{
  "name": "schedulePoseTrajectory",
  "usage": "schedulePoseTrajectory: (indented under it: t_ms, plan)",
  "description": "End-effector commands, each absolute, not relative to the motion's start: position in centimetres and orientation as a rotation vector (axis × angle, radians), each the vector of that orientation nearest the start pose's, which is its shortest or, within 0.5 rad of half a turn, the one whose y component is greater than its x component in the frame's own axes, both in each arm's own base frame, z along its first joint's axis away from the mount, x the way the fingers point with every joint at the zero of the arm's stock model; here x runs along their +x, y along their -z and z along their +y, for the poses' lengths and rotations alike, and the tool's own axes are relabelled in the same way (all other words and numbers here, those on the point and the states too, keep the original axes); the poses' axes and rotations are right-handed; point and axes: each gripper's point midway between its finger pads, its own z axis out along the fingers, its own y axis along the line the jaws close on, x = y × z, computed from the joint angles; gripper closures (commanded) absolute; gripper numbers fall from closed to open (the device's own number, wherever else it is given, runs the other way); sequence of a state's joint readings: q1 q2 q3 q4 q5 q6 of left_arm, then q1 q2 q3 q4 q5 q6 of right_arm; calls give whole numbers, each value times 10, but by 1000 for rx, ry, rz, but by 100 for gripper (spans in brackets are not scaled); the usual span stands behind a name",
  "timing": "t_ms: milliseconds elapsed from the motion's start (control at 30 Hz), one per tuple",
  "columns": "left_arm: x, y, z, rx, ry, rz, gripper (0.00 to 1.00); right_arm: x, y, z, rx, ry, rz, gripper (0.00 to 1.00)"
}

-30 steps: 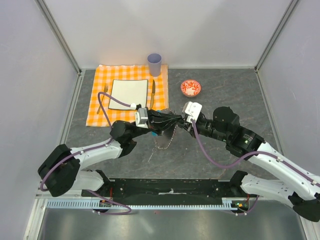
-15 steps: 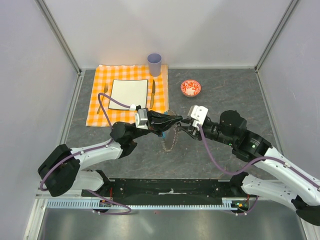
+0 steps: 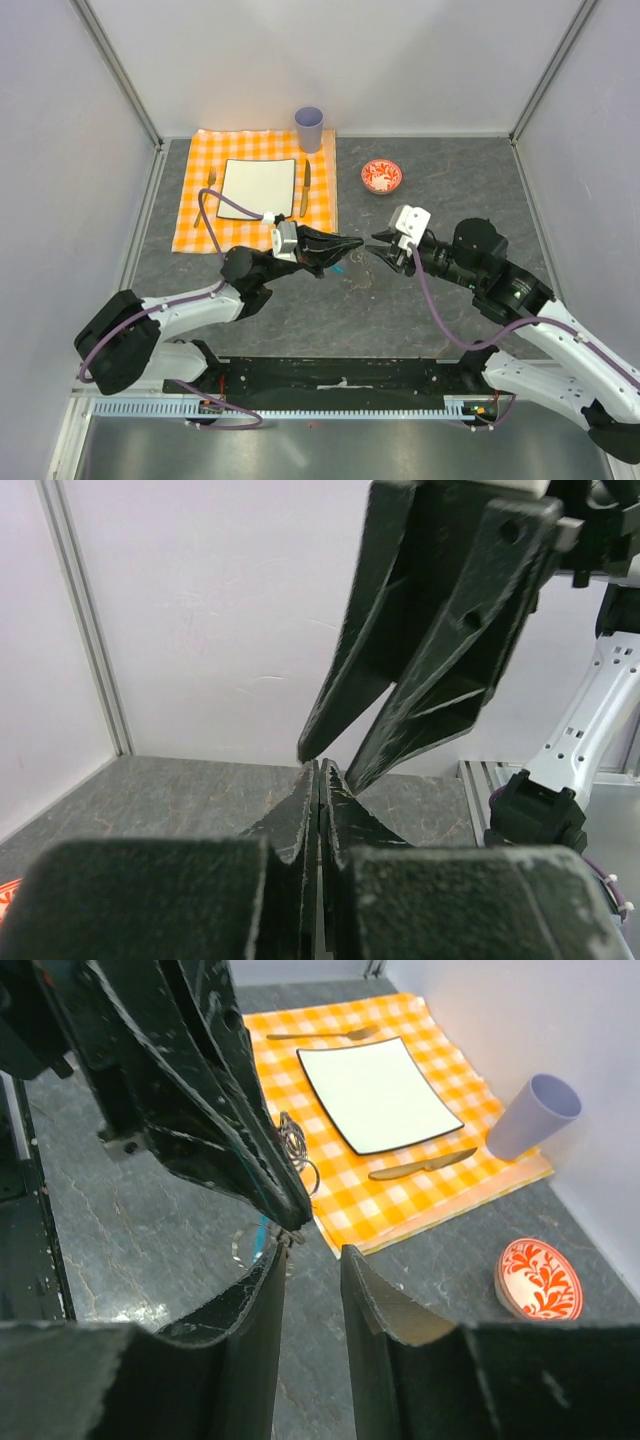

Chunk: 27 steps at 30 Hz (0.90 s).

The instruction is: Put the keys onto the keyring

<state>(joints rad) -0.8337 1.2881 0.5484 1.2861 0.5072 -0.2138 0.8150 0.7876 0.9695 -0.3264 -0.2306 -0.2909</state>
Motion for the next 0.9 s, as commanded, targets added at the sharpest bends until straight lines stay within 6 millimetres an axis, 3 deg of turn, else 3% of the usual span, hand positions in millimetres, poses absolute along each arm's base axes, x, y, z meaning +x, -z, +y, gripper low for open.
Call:
schedulePoseTrajectory:
  t_ms: [0,133,333,633,867]
  plan:
    - [151,-405,-306,681,1182,499,98,192,-336,243,-1083,-632,1332,65]
    - [149,-406,-304,680,1184,494,98,199,-333,246,-1099,-672,1304,65]
    - [147,-406,-303,681,1186,491,98,191,-330,256,-1160,-775,1257,65]
    - [148,-405,-304,683,1188,493,98,188,-320,244,-1143,-747,1309,65]
    - [146,-406,-305,691,1199,491,98,182,-319,254,-1192,-815,1279,66]
